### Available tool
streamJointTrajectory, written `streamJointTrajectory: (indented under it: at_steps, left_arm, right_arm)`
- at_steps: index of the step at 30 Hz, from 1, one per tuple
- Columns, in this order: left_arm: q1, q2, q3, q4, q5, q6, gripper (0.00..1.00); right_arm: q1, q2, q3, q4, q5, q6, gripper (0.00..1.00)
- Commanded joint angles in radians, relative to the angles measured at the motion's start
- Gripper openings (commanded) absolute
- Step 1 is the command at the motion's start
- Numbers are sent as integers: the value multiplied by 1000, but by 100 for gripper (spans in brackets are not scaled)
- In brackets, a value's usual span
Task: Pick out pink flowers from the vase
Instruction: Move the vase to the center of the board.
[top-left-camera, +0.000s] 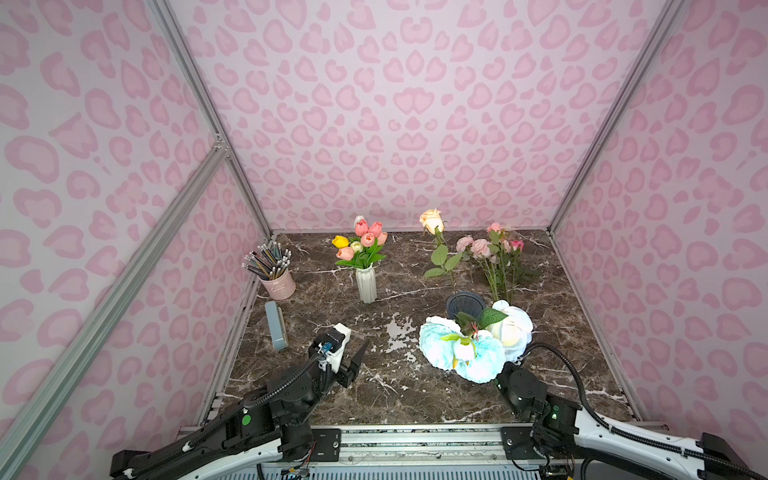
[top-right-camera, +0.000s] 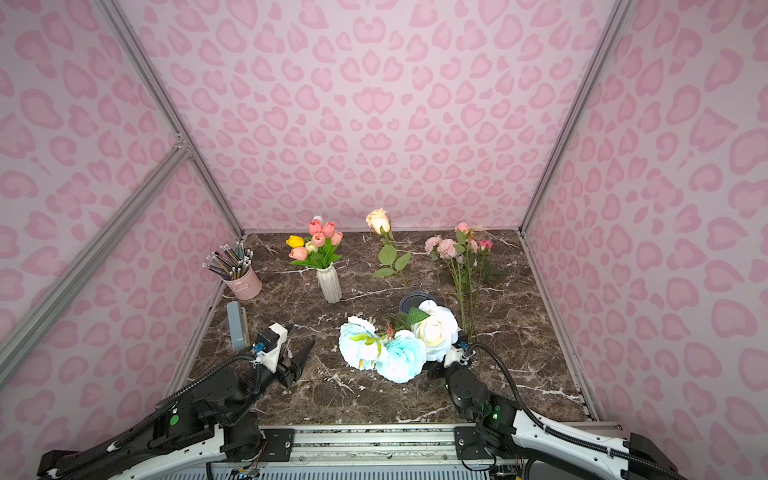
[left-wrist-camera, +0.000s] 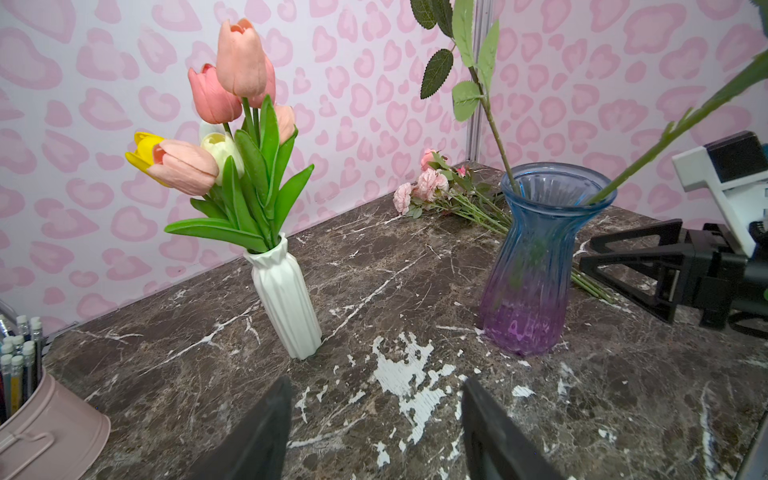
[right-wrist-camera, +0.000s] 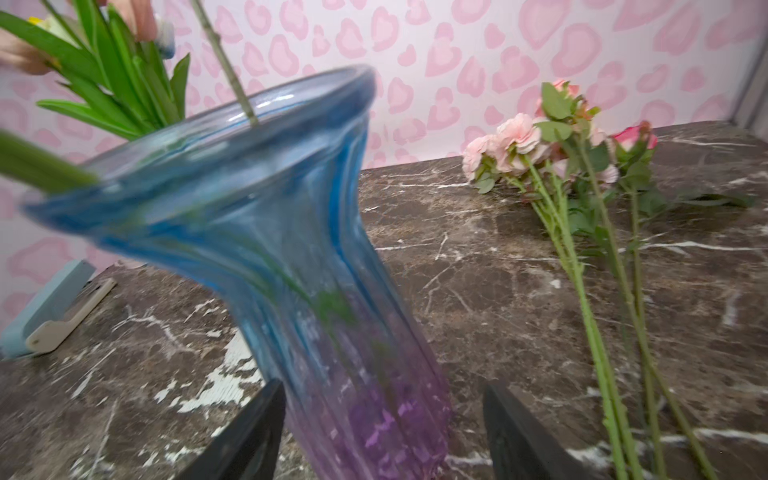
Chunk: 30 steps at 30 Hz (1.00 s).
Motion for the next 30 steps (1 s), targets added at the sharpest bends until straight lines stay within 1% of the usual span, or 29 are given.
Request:
streamJointTrajectory:
  at_steps: [1, 4, 8, 14, 17, 21, 26, 30]
  left_arm:
    - [0, 2, -1, 52, -4, 13, 66]
    - [0, 7, -2, 57, 0, 13, 66]
    - [0, 10, -1, 58, 2, 11, 66]
    - [0, 18, 1, 64, 0, 14, 66]
    - [0, 16, -1, 65, -5, 14, 66]
    - [1, 18, -4, 64, -3, 10, 66]
    - [2, 30, 1, 68, -7, 22, 66]
    - [2, 36, 1, 75, -11, 26, 66]
  right_arm:
    - [-3, 21, -2, 54, -77, -20, 77]
    - [-3, 60, 14, 45, -88, -29, 81]
    - [-3, 111, 21, 60, -45, -16, 82]
    - [-10, 221, 11, 208, -2, -11, 82]
    - [-44, 308, 39, 238, -49, -2, 81]
    - [-67, 428, 62, 336, -45, -6, 81]
    - [-111, 578, 127, 417, -42, -19, 78]
    - [-181, 699, 188, 469, -77, -36, 76]
